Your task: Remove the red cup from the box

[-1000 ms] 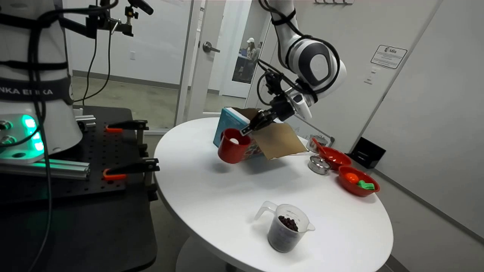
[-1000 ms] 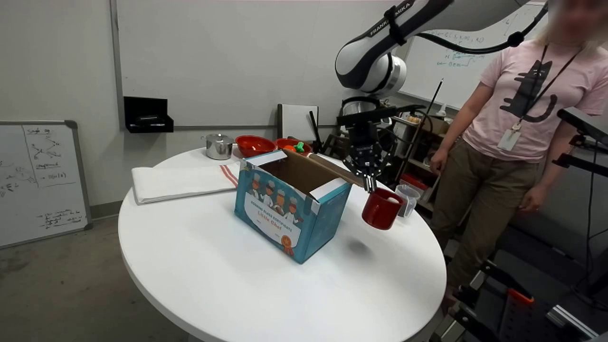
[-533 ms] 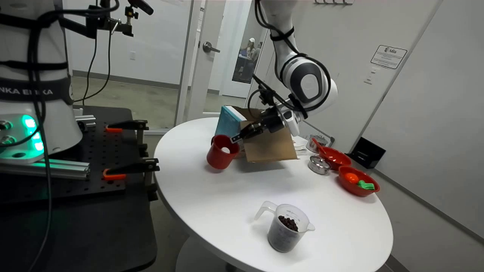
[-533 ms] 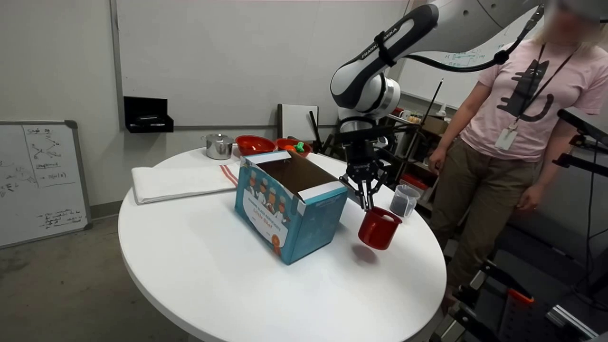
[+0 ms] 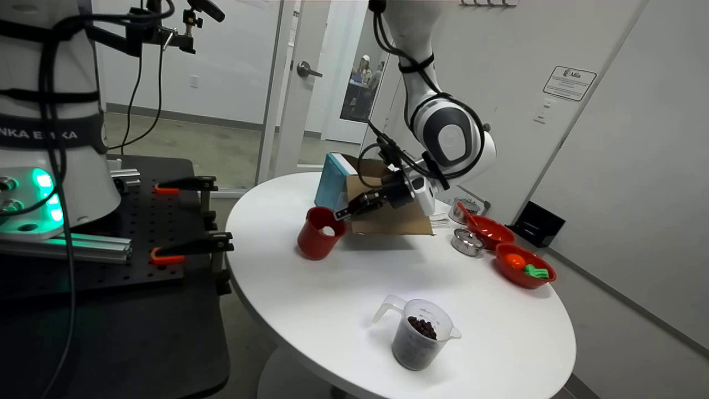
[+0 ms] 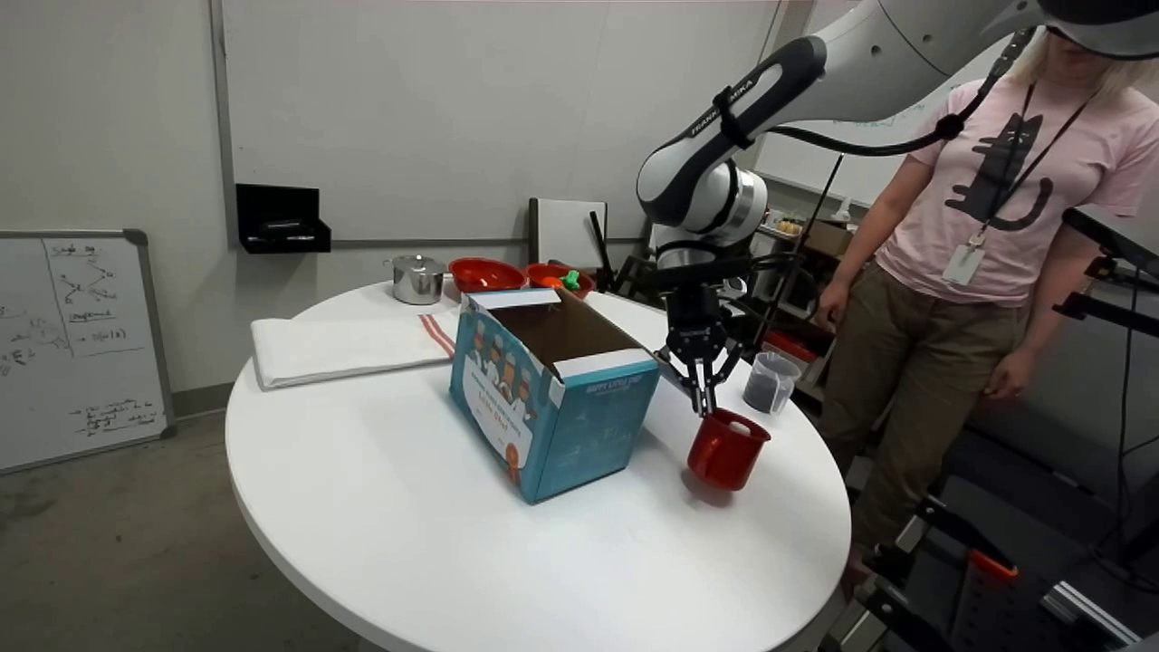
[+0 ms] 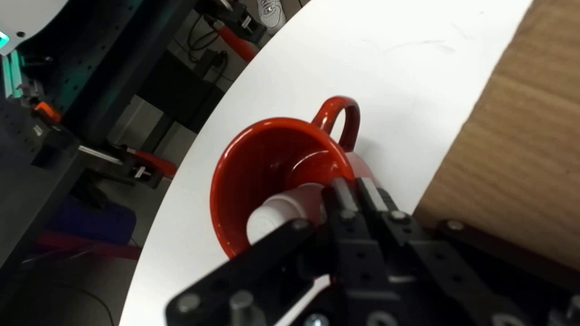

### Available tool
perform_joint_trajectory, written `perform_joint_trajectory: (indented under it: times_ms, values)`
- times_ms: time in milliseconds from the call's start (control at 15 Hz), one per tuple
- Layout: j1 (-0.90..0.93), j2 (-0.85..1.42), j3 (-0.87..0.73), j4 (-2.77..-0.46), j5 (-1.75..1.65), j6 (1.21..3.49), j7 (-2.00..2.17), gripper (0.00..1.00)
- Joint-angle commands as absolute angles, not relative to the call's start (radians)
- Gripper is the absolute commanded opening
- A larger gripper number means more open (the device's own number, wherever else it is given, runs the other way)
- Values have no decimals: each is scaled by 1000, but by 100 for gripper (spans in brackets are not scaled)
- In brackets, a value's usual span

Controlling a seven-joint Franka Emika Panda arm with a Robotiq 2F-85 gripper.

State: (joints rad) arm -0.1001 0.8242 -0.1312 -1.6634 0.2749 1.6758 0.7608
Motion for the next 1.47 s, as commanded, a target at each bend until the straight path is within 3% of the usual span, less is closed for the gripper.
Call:
perform_joint_trajectory:
  times_ms: [0,1400]
  values:
    - [-111,824,-154,-1669,308,1694,773,2]
    - [-197,651,-263,-1961,423,1936,919,2]
